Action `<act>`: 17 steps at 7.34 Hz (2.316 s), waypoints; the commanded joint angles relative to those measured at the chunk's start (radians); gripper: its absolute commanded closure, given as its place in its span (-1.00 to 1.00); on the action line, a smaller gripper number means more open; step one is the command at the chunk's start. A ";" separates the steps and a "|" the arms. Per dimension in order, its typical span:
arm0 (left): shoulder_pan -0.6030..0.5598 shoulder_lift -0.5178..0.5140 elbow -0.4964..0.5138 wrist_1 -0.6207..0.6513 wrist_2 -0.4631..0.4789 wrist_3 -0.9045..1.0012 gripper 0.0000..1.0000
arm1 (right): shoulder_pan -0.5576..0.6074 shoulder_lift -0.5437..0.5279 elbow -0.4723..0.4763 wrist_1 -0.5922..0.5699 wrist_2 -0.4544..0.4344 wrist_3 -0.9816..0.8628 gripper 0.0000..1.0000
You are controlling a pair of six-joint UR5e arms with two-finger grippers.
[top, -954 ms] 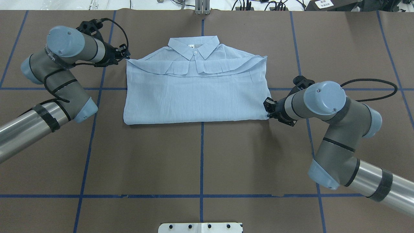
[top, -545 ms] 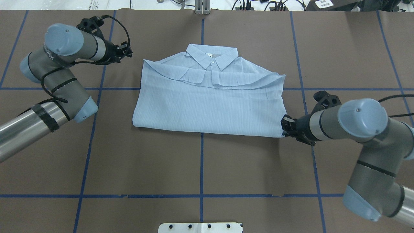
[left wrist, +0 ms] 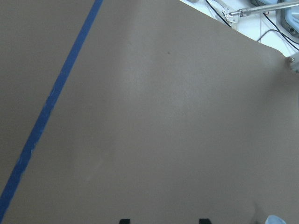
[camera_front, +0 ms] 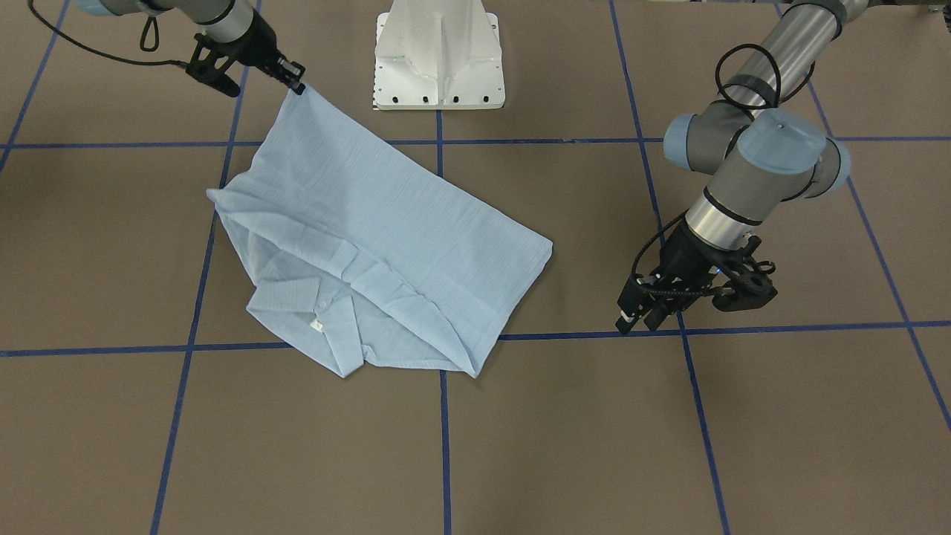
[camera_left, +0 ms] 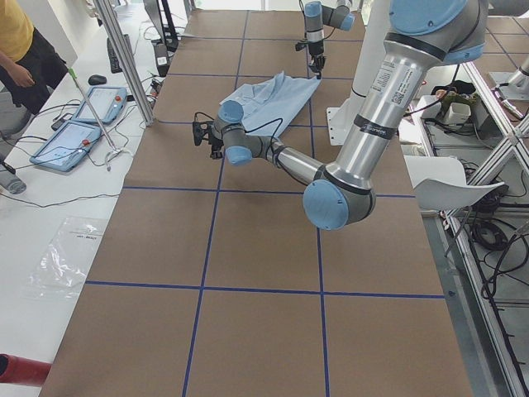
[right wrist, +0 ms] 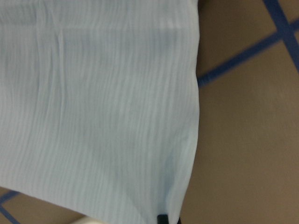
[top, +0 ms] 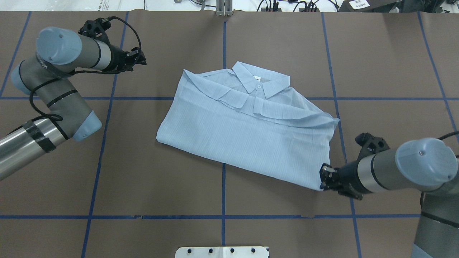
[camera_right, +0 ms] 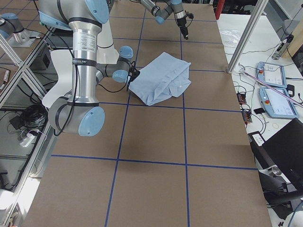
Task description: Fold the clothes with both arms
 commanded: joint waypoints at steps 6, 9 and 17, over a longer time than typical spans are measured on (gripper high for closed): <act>0.297 0.043 -0.200 0.083 0.029 -0.501 -0.85 | 0.068 0.006 0.019 0.002 0.010 0.053 -1.00; 0.408 0.025 -0.181 0.163 0.102 -0.511 -0.68 | 0.116 0.032 -0.008 0.002 0.010 0.044 -1.00; 0.384 0.023 -0.118 0.169 0.261 -0.429 1.00 | 0.127 0.047 -0.025 0.005 0.001 0.044 -1.00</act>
